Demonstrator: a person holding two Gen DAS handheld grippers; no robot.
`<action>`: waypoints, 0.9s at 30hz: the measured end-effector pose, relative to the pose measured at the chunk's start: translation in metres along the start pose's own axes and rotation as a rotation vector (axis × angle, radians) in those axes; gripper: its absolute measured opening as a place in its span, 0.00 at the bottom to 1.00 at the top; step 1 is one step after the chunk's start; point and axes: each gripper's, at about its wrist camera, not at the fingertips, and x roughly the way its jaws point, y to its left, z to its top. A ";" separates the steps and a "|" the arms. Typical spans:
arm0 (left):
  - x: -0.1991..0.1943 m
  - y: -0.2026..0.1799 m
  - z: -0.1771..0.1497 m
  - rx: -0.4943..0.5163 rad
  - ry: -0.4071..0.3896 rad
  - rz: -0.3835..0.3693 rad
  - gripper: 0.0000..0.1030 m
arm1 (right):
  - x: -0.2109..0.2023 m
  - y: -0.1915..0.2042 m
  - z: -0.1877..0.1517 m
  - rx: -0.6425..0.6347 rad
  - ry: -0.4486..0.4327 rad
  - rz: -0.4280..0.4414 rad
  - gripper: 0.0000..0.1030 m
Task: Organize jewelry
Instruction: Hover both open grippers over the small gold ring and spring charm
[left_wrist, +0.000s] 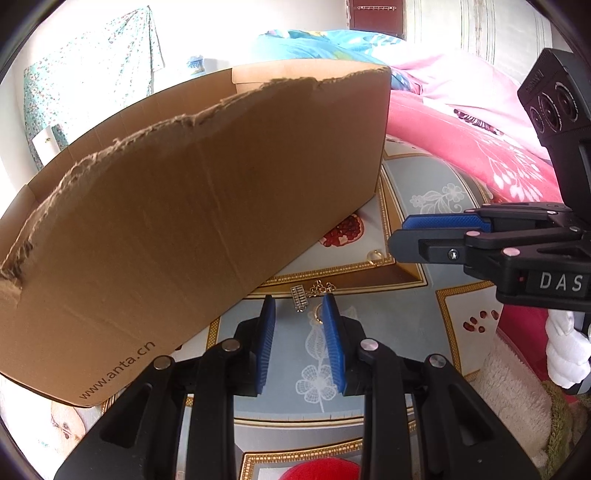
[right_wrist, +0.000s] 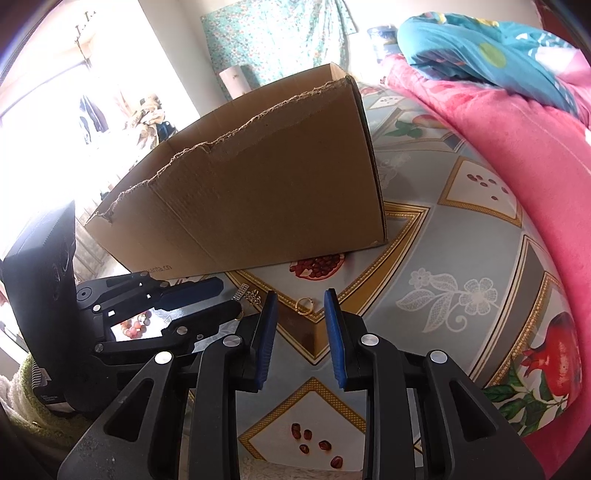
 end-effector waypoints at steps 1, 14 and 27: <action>-0.002 0.000 -0.001 -0.001 0.003 0.000 0.25 | 0.000 0.001 0.000 -0.001 -0.002 0.001 0.25; -0.027 0.006 -0.020 -0.060 -0.033 -0.030 0.25 | -0.002 0.002 -0.001 -0.009 -0.004 0.012 0.25; -0.021 -0.011 -0.025 -0.104 0.023 -0.067 0.25 | -0.001 0.000 -0.002 -0.001 -0.003 0.017 0.25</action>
